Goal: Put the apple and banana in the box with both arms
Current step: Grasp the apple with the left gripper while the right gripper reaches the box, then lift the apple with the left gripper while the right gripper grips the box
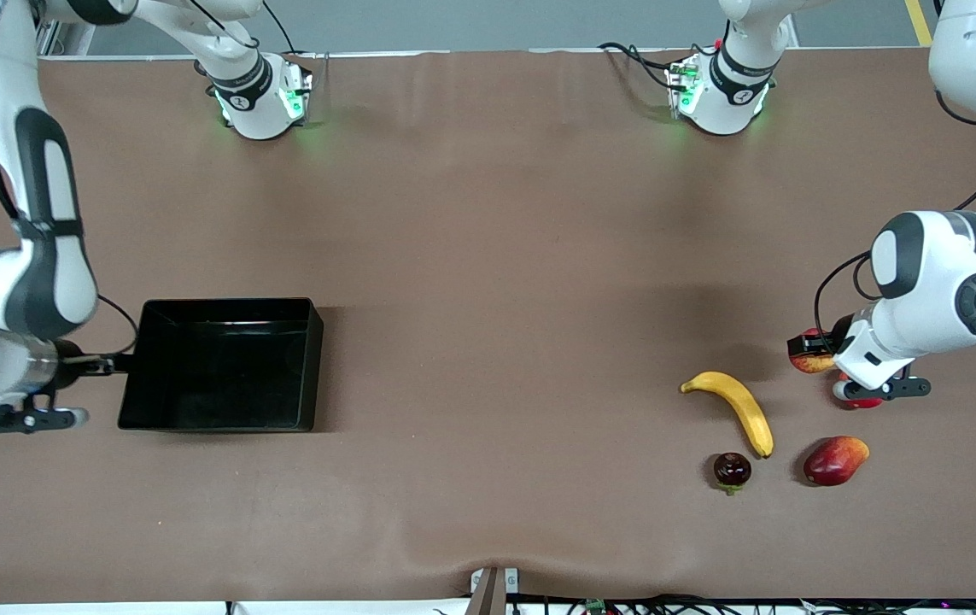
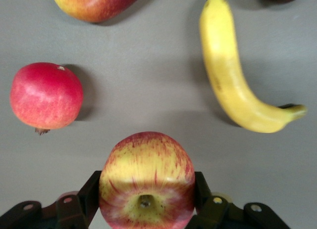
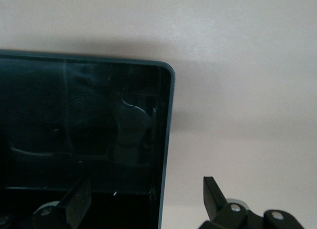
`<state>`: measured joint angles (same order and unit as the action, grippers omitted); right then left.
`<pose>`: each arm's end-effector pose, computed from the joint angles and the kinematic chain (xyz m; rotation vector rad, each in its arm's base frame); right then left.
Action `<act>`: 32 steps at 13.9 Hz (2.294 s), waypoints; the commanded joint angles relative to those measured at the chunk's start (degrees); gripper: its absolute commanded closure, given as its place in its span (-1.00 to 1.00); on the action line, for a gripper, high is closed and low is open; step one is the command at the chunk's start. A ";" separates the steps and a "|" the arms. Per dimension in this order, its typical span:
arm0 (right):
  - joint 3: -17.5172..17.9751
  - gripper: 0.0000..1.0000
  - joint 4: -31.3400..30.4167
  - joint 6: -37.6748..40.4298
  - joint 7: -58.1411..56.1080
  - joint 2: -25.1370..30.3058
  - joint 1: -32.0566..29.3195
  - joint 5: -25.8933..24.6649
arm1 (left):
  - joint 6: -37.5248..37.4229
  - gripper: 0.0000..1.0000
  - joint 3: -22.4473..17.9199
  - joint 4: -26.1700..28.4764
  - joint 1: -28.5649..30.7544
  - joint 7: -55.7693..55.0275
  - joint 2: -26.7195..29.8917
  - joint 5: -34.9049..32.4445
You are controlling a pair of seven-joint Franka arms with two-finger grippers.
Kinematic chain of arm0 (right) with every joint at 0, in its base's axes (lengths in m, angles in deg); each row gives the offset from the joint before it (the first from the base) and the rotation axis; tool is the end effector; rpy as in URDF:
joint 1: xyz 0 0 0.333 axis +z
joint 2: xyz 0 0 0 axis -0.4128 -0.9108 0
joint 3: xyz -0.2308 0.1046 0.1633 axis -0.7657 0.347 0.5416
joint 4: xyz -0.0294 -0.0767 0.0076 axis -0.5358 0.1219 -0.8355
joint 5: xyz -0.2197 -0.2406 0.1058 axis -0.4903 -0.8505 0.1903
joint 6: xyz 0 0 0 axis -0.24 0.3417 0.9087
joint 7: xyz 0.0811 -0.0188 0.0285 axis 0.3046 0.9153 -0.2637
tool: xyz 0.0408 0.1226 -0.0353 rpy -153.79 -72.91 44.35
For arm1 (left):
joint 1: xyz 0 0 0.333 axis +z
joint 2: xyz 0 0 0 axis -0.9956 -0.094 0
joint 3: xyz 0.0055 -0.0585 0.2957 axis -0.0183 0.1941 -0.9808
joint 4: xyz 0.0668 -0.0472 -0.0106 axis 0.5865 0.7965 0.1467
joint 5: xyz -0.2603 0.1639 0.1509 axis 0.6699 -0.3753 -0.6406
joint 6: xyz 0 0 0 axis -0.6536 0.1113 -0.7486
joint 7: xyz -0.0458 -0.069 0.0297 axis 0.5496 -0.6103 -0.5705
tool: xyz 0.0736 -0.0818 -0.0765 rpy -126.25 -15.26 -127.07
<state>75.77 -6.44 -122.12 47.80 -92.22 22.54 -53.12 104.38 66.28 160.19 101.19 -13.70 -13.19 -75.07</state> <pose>0.6228 -0.0935 0.2875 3.0954 0.1559 -0.3008 0.5847 0.0132 0.3017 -3.1227 -0.0925 0.1656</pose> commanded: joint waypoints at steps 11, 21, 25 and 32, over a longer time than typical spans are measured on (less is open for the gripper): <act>0.52 -0.77 0.97 -3.92 -3.42 -5.68 -1.32 1.39 | -12.85 1.00 6.77 -9.13 0.03 -12.02 1.06 -0.03; 0.52 0.55 0.53 -3.83 -7.12 -5.77 -3.08 6.41 | -13.55 1.00 6.86 -10.98 -3.13 -11.32 0.00 -0.21; 0.52 1.00 0.97 -3.57 -6.68 -5.50 -2.82 6.58 | -13.64 1.00 6.86 -10.98 -4.19 -11.76 0.00 -0.12; 0.53 1.00 2.03 -2.87 -3.09 -2.70 -0.01 12.11 | -13.73 1.00 7.12 -10.72 -4.63 -12.02 0.53 0.50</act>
<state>76.06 -4.03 -126.17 42.45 -97.65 21.14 -43.25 92.10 73.09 150.56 96.99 -25.04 -12.90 -75.02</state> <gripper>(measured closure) 0.952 0.233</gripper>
